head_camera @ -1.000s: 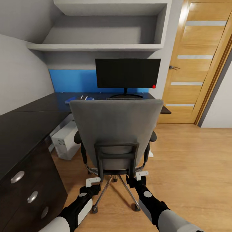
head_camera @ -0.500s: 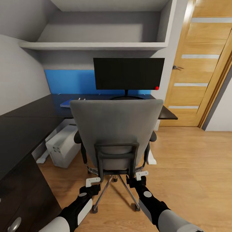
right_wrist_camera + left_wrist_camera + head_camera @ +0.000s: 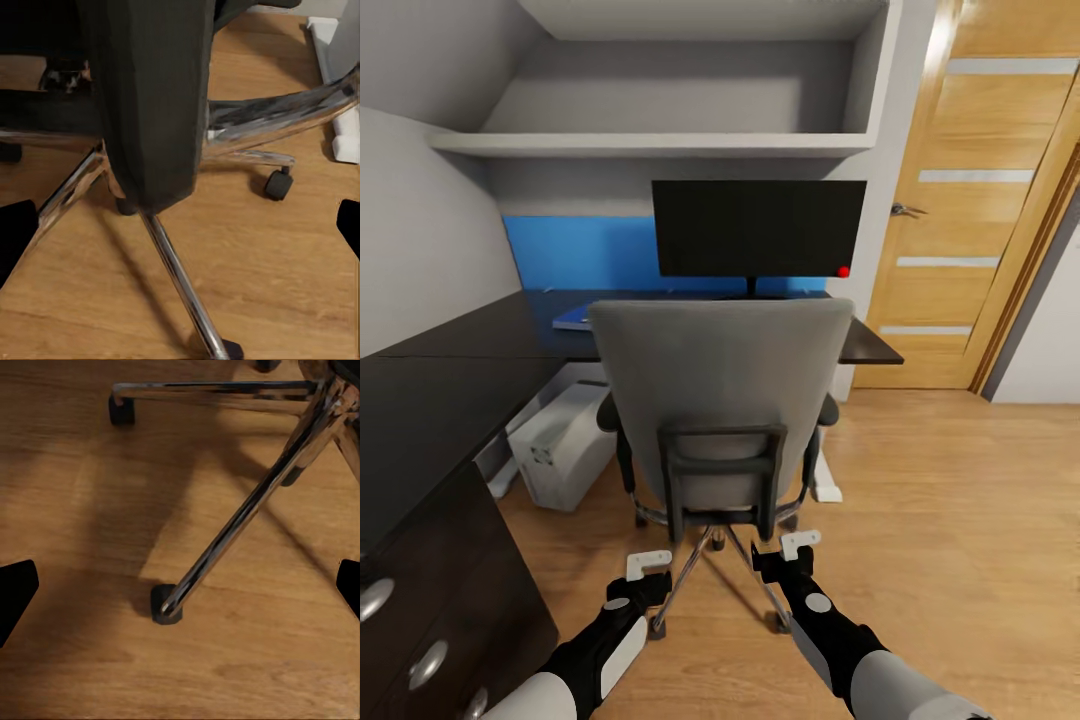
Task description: In the bedroom, organize the workspace by keeping the computer under the desk, ensuring the monitor is on the desk, placing the keyboard on the desk next to the monitor, placing the mouse on the desk next to the keyboard, moving the folder from the swivel chair onto the desk next to the mouse, stacking the notebook on top of the folder with the pen on top of the notebook, and positioning the swivel chair next to the desk.
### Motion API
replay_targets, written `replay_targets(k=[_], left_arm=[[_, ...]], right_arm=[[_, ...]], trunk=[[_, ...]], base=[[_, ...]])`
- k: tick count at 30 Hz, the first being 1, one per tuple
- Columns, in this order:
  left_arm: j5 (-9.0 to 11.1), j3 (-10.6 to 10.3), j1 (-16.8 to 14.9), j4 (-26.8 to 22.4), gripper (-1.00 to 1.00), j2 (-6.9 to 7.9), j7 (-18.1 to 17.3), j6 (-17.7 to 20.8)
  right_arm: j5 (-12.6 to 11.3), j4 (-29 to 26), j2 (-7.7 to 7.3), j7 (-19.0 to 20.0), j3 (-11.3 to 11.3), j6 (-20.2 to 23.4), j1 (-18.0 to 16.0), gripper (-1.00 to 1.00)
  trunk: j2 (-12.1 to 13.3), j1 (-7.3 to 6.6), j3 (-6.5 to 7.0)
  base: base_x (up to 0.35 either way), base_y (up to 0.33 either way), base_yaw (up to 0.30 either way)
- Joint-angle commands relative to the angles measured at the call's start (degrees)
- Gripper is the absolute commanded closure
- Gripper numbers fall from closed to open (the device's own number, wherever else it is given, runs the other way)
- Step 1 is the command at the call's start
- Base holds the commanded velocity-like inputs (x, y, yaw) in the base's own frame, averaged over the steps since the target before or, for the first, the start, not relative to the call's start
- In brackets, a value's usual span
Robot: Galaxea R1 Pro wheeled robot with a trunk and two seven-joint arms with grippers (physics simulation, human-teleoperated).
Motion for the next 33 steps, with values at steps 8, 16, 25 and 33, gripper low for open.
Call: replay_targets(k=[8, 16, 25, 33], left_arm=[[0.4, -0.5, 0.0, -0.1, -1.0, 0.06, 0.4, 0.2], [0.5, -0.5, 0.0, -0.1, -1.0, 0.06, 0.4, 0.2], [0.8, -0.4, 0.0, 0.4, -1.0, 0.2, 0.5, 0.4], [0.9, -0.4, 0.0, 8.8, -1.0, 0.32, 0.6, 0.0]], right_arm=[[-0.4, 0.1, -0.02, -0.4, 0.5, -0.2, 0.0, -1.0], [-0.3, 0.1, -0.07, -0.4, 0.4, -0.2, 0.0, -1.0], [-0.7, 0.7, -0.13, -0.6, 0.3, -0.5, 0.4, -1.0], [-0.8, 12.1, -0.49, -1.4, 0.0, -13.0, 1.8, -1.0]], trunk=[[0.0, -0.04, -0.05], [3.2, -1.8, 1.39], [6.8, -3.78, 3.0], [10.0, -5.53, 4.44]], base=[[-0.329, 0.0, 0.0], [-0.328, 0.0, 0.0], [-0.079, 0.0, 0.0], [-0.005, 0.0, 0.0]])
